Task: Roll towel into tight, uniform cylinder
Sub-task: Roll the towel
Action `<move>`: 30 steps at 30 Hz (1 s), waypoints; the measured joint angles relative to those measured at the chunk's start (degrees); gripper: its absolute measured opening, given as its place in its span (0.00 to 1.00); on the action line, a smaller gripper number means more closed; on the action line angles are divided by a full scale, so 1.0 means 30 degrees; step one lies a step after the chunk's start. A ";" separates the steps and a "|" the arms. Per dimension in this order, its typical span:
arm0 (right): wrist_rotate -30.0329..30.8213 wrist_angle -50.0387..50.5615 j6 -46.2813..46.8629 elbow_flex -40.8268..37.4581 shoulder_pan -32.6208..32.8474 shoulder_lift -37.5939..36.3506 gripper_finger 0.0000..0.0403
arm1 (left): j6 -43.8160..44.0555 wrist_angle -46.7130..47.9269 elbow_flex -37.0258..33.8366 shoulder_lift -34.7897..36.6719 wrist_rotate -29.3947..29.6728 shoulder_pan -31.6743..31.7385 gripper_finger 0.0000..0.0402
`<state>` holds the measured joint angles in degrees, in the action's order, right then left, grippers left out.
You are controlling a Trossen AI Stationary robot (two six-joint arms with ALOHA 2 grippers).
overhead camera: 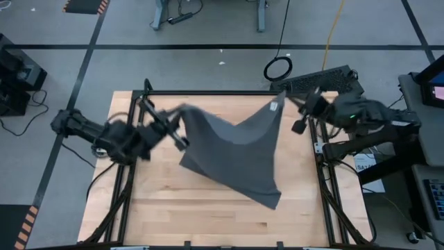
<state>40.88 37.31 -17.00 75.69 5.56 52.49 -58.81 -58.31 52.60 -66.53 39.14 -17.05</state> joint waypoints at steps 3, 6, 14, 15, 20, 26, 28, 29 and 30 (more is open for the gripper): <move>0.0122 -0.2653 -0.3728 0.1171 -0.0233 0.0462 0.00 | 0.0892 0.0792 0.0410 0.0585 -0.3574 0.2213 0.00; 0.0683 -0.6234 -0.7737 0.2089 -0.0611 0.0943 0.00 | 0.0222 0.0762 0.1212 0.0595 -0.6234 0.4375 0.00; 0.0835 -1.2246 -1.4981 0.2801 -0.3081 0.1787 0.00 | 0.2710 0.2782 0.3404 -0.0047 -0.7518 0.9945 0.00; 0.0853 -1.1890 -1.4814 0.2801 -0.3560 0.1835 0.00 | 0.3798 0.3669 0.3485 -0.0068 -0.7501 1.0546 0.00; 0.0680 -0.6257 -1.1020 0.2794 -0.5539 0.1998 0.00 | 0.8317 0.8153 0.3504 -0.0076 -0.7486 1.1989 0.00; -0.0211 0.0323 -0.6542 0.2779 -0.7748 0.2577 0.00 | 0.8989 1.2345 0.3504 0.0103 -0.4202 1.2070 0.00; -0.0257 0.1968 -0.5456 0.2779 -0.8452 0.3003 0.00 | 0.8972 1.3767 0.3512 0.0137 -0.2001 1.2169 0.00; -0.0395 0.2693 -0.5021 0.2779 -0.8800 0.3256 0.00 | 0.8979 1.4655 0.3512 0.0150 -0.1287 1.2292 0.00; -0.0763 0.3333 -0.4615 0.2777 -0.9138 0.3488 0.00 | 0.8994 1.5571 0.3512 0.0150 -0.0993 1.2401 0.00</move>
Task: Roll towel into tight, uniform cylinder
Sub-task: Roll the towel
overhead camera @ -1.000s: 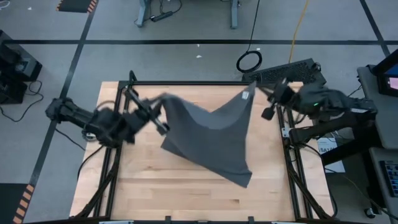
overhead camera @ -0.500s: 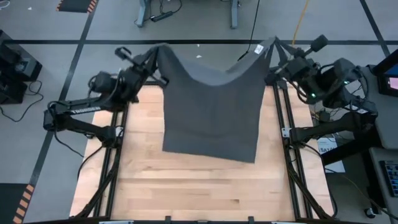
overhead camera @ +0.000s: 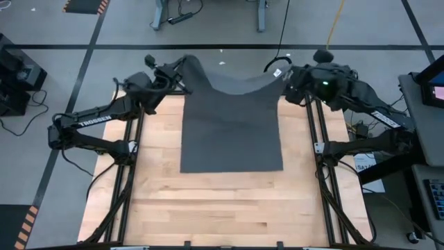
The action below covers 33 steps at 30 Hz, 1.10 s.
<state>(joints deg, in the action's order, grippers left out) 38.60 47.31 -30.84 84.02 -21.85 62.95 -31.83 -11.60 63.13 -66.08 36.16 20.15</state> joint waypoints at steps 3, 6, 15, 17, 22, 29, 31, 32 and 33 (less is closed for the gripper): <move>-0.1312 0.1276 0.1200 -0.0006 -0.0991 0.0782 0.00 | 0.0592 0.2336 0.0000 -0.0172 -0.0189 0.0383 0.00; -0.1915 0.1748 0.1615 -0.0006 -0.1910 0.1719 0.00 | 0.1330 0.4275 0.0000 -0.0381 -0.0731 0.0829 0.00; -0.5521 0.2039 0.3268 -0.0013 -0.3459 0.4662 0.00 | 0.4645 0.9322 -0.0373 -0.0357 -0.3024 0.1301 0.00; -0.6237 0.2835 0.4085 -0.0013 -0.3457 0.5101 0.00 | 0.5205 1.0285 -0.0455 -0.0357 -0.3078 0.1315 0.00; -0.6546 0.6104 0.6407 -0.0028 -0.3257 0.5769 0.00 | 0.7365 1.3023 -0.0546 -0.0357 -0.4586 0.1207 0.00; -0.8463 0.6084 0.7319 -0.2375 -0.2550 0.5654 0.00 | 0.9361 1.5395 -0.0546 -0.0491 -0.6396 0.0401 0.01; -0.8477 0.5652 0.7310 -0.3497 -0.2327 0.5579 0.00 | 0.9532 1.5878 -0.0554 -0.0517 -0.6460 0.0160 0.02; -0.8501 0.5288 0.7300 -0.4026 -0.2224 0.5534 0.00 | 0.9633 1.6084 -0.0554 -0.0518 -0.6470 0.0036 0.02; -0.8490 0.4837 0.7289 -0.4551 -0.2125 0.5473 0.00 | 0.9806 1.6239 -0.0554 -0.0577 -0.6463 -0.0088 0.02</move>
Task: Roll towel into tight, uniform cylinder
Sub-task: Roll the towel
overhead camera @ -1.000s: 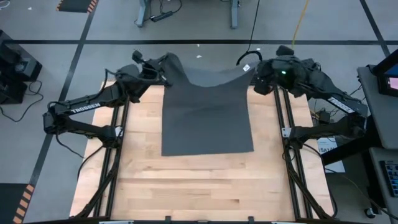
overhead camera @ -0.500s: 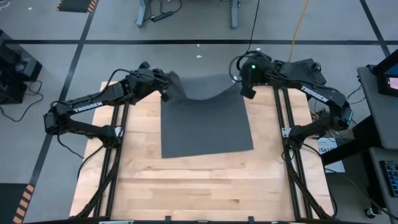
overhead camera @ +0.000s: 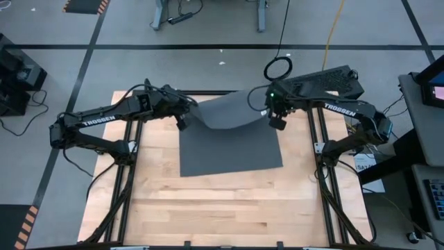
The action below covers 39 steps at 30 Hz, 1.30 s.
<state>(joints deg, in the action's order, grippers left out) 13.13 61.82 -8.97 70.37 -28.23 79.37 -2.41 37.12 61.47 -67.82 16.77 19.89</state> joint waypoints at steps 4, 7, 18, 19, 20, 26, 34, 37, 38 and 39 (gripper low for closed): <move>-0.0001 -0.1625 0.0002 -0.1607 0.0225 -0.0144 0.00 | 0.0615 0.0704 0.0000 -0.0345 -0.0002 -0.0235 0.03; 0.0000 -0.2575 0.0015 -0.2309 0.0243 -0.0160 0.00 | 0.0721 0.1152 -0.0002 -0.0963 0.0081 -0.0287 0.03; 0.0038 -0.3971 0.0350 -0.2704 0.0247 -0.0174 0.00 | 0.2185 0.2783 -0.0015 -0.4555 -0.1251 -0.0826 0.03; 0.0027 -0.3970 0.0350 -0.2704 0.0272 -0.0174 0.00 | 0.2422 0.2917 -0.0015 -0.4863 -0.1338 -0.1000 0.04; 0.0022 -0.3962 0.0350 -0.2705 0.0317 -0.0174 0.00 | 0.2619 0.2988 -0.0015 -0.5153 -0.1494 -0.1158 0.05; 0.0000 -0.3863 0.0242 -0.2711 0.0448 -0.0174 0.00 | 0.3518 0.2747 -0.0015 -0.6176 -0.1595 -0.2404 0.19; 0.0000 -0.3549 0.0198 -0.2725 0.0589 -0.0174 0.00 | 0.5359 0.2631 -0.0015 -0.6403 -0.1167 -0.4518 0.40; 0.0000 -0.3551 0.0045 -0.2729 0.0589 -0.0174 0.00 | 0.5568 0.2482 -0.0026 -0.6395 0.0105 -0.5554 0.41; 0.0002 -0.3555 -0.0024 -0.2725 0.0589 -0.0174 0.00 | 0.5552 0.2044 -0.0154 -0.6395 0.0575 -0.5924 0.41; 0.0000 -0.3554 -0.0054 -0.2725 0.0589 -0.0174 0.00 | 0.5492 0.1451 -0.0393 -0.6395 0.0970 -0.6278 0.41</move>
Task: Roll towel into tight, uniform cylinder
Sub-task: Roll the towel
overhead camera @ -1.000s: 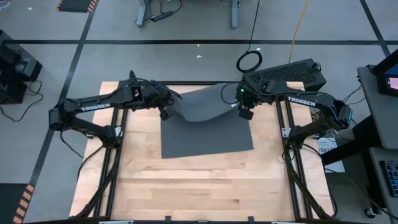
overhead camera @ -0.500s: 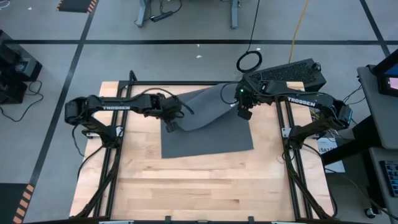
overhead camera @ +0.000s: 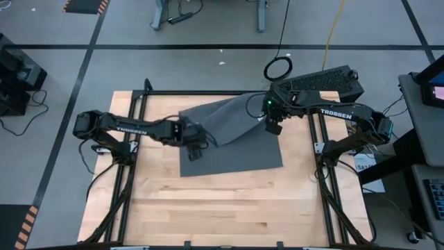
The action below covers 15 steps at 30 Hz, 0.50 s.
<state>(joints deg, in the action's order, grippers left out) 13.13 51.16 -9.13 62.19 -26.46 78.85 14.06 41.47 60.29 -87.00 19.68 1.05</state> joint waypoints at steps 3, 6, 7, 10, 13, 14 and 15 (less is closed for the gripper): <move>0.0007 -0.0001 -0.0079 0.0000 0.0000 0.0000 0.00 | -0.0534 -0.1486 -0.1024 -0.0001 0.0317 -0.0860 0.41; 0.0007 -0.0001 -0.0172 0.0000 0.0000 0.0000 0.00 | -0.0940 -0.2637 -0.1900 -0.0007 0.1585 -0.1598 0.41; 0.0007 -0.0001 -0.0172 0.0000 0.0000 0.0000 0.00 | -0.0961 -0.3127 -0.2237 -0.0007 0.2236 -0.1811 0.40; 0.0007 -0.0006 -0.0172 0.0000 0.0000 0.0000 0.00 | -0.1143 -0.3666 -0.2805 -0.0007 0.3345 -0.2251 0.35; 0.0007 -0.0009 -0.0172 0.0000 0.0000 0.0000 0.00 | -0.1658 -0.3833 -0.2942 0.0000 0.3703 -0.2577 0.25; 0.0007 -0.0005 -0.0172 0.0000 0.0000 0.0000 0.00 | -0.1794 -0.3790 -0.3011 0.0000 0.3701 -0.2659 0.22; 0.0007 -0.0005 -0.0172 0.0000 0.0000 0.0000 0.00 | -0.1814 -0.3724 -0.3071 0.0000 0.3693 -0.2702 0.17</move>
<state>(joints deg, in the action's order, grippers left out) 13.15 51.15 -9.65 62.19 -26.46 78.85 8.62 30.30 51.08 -87.00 30.76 -7.05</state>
